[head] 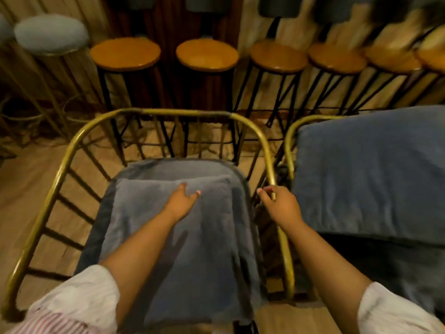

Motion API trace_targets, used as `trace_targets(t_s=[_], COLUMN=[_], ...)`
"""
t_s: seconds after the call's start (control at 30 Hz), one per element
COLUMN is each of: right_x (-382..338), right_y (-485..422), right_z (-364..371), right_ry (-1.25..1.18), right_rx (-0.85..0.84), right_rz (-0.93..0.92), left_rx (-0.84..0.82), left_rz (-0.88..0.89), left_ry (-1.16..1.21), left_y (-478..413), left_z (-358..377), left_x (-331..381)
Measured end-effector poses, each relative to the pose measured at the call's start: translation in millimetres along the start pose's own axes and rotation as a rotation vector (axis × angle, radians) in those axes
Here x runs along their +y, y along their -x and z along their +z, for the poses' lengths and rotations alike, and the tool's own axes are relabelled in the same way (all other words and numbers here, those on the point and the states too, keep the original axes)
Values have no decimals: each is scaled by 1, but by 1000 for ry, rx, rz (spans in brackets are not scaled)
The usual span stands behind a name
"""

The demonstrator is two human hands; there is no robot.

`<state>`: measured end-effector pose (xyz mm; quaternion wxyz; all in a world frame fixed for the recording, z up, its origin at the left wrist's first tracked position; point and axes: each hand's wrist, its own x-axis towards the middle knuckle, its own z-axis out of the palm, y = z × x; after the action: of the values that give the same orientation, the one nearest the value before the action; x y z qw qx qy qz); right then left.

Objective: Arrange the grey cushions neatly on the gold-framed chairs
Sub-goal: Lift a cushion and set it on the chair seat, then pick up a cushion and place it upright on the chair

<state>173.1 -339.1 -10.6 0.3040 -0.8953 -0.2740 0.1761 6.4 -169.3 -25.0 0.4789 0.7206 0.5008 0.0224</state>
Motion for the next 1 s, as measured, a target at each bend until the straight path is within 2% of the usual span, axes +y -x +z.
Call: trace_targets(t_s=[0.1, 0.23, 0.37, 0.47, 0.63, 0.87, 1.0], right_x=[9, 30, 73, 114, 192, 248, 260], right_y=[-16, -49, -82, -102, -112, -119, -110], right_z=[-76, -182, -258, -296, -324, -334, -336], right_ry=[-16, 12, 93, 98, 54, -240, -330], right_rx=[154, 370, 510, 501, 353, 235, 232], right_rz=[-53, -16, 143, 279, 481, 539, 516], left_rx=[-91, -201, -272, -281, -270, -220, -234], left_rz=[118, 239, 271, 271, 194, 91, -8], left_ry=[-10, -28, 0, 57, 221, 274, 413], left_y=[15, 21, 12, -4, -30, -67, -69], left_z=[29, 69, 118, 161, 224, 268, 280], left_x=[63, 132, 193, 232, 277, 275, 264])
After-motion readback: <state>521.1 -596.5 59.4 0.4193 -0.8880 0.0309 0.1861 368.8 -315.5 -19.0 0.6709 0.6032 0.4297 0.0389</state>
